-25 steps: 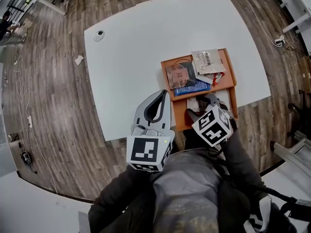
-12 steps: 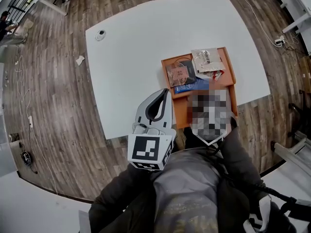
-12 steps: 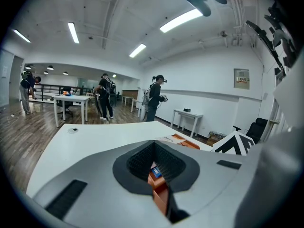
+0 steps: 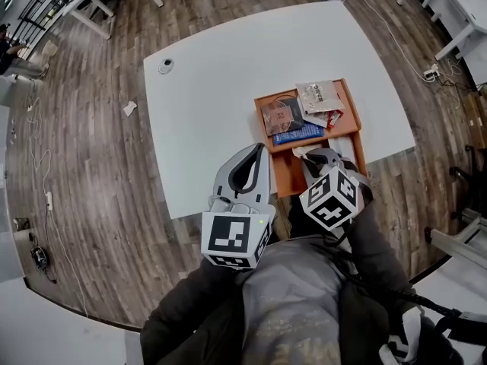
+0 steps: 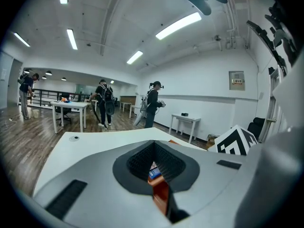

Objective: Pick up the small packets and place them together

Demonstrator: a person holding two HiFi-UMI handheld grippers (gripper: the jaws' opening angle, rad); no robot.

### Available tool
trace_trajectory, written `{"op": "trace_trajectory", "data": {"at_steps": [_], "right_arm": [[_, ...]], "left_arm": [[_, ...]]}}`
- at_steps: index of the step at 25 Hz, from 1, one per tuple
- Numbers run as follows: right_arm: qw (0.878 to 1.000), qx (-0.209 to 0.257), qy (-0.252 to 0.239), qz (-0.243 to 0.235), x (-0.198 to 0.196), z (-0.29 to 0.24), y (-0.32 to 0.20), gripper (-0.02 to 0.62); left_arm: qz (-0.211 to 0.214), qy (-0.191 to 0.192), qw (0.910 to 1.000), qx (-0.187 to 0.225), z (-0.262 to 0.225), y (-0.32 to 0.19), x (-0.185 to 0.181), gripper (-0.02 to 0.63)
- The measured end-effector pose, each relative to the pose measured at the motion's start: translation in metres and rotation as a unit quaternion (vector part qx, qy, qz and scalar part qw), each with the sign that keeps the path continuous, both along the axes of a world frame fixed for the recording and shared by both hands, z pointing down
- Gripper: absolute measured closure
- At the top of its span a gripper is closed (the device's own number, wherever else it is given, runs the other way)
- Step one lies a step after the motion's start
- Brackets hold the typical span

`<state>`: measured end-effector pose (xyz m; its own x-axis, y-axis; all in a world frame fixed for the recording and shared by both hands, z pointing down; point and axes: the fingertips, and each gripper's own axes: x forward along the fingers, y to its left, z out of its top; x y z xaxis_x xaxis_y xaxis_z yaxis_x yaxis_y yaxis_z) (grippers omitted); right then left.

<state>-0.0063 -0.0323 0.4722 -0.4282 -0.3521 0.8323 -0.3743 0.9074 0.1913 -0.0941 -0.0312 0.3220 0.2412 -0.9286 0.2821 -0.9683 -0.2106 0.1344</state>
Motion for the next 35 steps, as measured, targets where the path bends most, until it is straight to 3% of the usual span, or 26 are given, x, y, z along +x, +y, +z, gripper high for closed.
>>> {"op": "trace_trajectory", "data": {"at_steps": [18, 29, 35], "right_arm": [[0.993, 0.085, -0.072, 0.039, 0.001, -0.079, 0.029, 0.555], [0.983, 0.134, -0.095, 0.085, 0.036, -0.119, -0.072, 0.554], [0.988, 0.105, -0.089, 0.076, 0.033, -0.101, -0.12, 0.552]], "left_arm": [[0.047, -0.008, 0.9976, 0.051, -0.034, 0.037, 0.02, 0.607], [0.036, -0.008, 0.9977, 0.056, -0.038, -0.028, 0.026, 0.607], [0.002, -0.005, 0.9993, 0.036, -0.024, -0.06, 0.013, 0.607]]}}
